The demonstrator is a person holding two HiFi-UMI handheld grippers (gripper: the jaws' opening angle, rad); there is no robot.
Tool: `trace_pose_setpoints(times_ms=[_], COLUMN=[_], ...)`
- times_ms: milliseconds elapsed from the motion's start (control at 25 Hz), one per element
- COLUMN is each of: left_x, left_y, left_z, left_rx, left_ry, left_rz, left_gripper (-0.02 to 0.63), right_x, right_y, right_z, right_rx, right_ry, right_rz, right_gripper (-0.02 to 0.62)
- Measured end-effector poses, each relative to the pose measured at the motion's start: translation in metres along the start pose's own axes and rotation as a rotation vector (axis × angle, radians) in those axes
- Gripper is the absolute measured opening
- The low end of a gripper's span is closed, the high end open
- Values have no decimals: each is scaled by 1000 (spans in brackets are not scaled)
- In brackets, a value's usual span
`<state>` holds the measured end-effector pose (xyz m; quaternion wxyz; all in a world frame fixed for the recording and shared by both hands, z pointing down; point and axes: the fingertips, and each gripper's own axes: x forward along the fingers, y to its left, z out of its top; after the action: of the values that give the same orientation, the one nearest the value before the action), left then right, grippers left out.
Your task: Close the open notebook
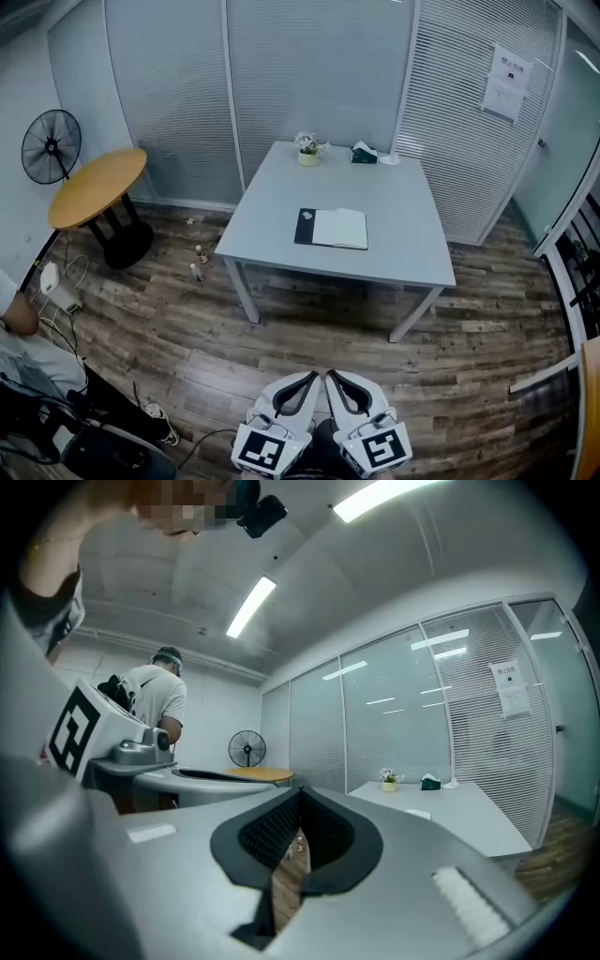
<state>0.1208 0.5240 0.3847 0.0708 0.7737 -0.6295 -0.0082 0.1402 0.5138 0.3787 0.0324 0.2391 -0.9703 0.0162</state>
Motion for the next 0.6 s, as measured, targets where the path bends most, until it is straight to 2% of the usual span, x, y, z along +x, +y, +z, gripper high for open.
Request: trace_pose_setpoints(times_ms=[280, 600], left_x=[16, 63], left_y=[21, 58], left_z=[2, 14], left_rx=[-10, -1], left_ry=[4, 4], left_rz=[15, 32], left_gripper=[5, 5], right_x=[26, 75], right_y=[-12, -47], right_z=[2, 7], right_rx=[20, 29], right_ry=[-16, -22], right_rz=[12, 30], right_gripper=[3, 3])
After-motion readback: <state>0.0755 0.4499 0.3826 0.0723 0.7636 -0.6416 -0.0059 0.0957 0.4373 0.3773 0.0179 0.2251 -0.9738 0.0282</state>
